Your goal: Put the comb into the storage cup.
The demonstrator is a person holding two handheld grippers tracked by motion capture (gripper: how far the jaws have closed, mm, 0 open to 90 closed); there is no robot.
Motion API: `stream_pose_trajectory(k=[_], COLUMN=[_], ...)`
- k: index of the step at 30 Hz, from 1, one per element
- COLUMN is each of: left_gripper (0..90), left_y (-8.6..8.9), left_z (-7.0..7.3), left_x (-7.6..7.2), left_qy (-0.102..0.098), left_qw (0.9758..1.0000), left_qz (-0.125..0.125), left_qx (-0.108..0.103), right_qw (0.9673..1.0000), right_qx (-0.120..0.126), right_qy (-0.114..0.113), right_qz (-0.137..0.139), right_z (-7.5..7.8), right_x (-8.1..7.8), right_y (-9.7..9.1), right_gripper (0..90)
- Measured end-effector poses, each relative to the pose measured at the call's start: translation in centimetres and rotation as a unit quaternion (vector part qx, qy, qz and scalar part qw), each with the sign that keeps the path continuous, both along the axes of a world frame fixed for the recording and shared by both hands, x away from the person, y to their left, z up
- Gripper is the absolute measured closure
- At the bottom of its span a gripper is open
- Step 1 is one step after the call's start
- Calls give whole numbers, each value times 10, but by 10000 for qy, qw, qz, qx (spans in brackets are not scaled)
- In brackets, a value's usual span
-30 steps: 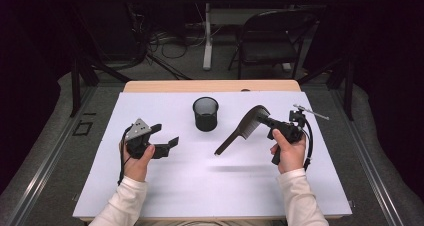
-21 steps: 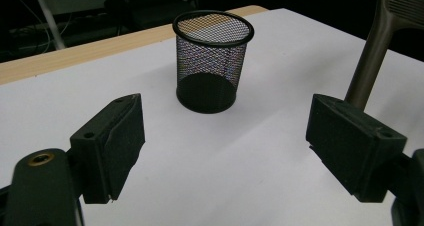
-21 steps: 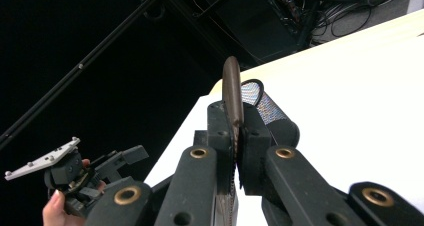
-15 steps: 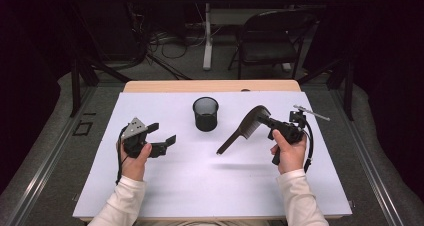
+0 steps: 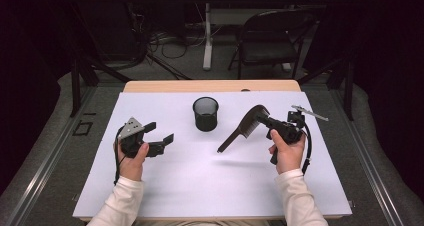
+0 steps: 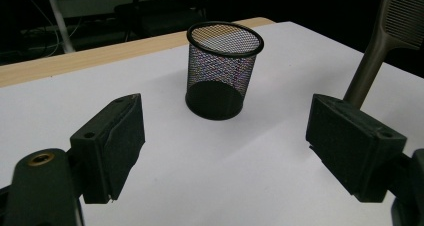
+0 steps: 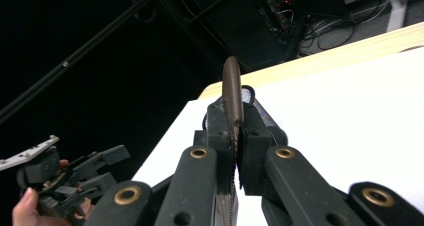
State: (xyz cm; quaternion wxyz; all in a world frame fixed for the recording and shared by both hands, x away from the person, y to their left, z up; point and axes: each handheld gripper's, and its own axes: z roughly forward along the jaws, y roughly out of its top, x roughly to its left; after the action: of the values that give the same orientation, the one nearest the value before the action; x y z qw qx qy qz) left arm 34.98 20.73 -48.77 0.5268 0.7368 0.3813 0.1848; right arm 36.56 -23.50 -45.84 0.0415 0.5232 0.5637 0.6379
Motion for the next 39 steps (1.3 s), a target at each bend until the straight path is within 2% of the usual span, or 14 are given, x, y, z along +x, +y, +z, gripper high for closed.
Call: stream_pose_trajectory(k=[5, 10, 16, 19, 29, 39], left_gripper=[160, 160, 159, 160, 160, 160], left_y=[-1, -1, 0, 0, 1, 1], left_z=[0, -1, -1, -1, -1, -1], left_x=[0, 1, 2, 2, 2, 2], left_qy=[3, 26, 25, 24, 55, 57], left_qw=[10000, 10000, 10000, 10000, 10000, 10000], left_qz=[-15, -6, -2, 6, 25, 20], left_qx=[-7, 3, 13, 22, 18, 14], right_qw=[9999, 9997, 9997, 9995, 9991, 9991], right_qx=[-83, -138, -132, -252, -304, -341], right_qy=[33, 163, 175, 156, 302, 248], right_qz=[-113, -75, -51, -85, -35, -83], right_z=[-2, 0, 8, 12, 21, 37], right_x=[4, 11, 21, 26, 39, 49], right_y=[0, 0, 3, 4, 4, 5], right_gripper=[869, 869, 870, 869, 869, 869])
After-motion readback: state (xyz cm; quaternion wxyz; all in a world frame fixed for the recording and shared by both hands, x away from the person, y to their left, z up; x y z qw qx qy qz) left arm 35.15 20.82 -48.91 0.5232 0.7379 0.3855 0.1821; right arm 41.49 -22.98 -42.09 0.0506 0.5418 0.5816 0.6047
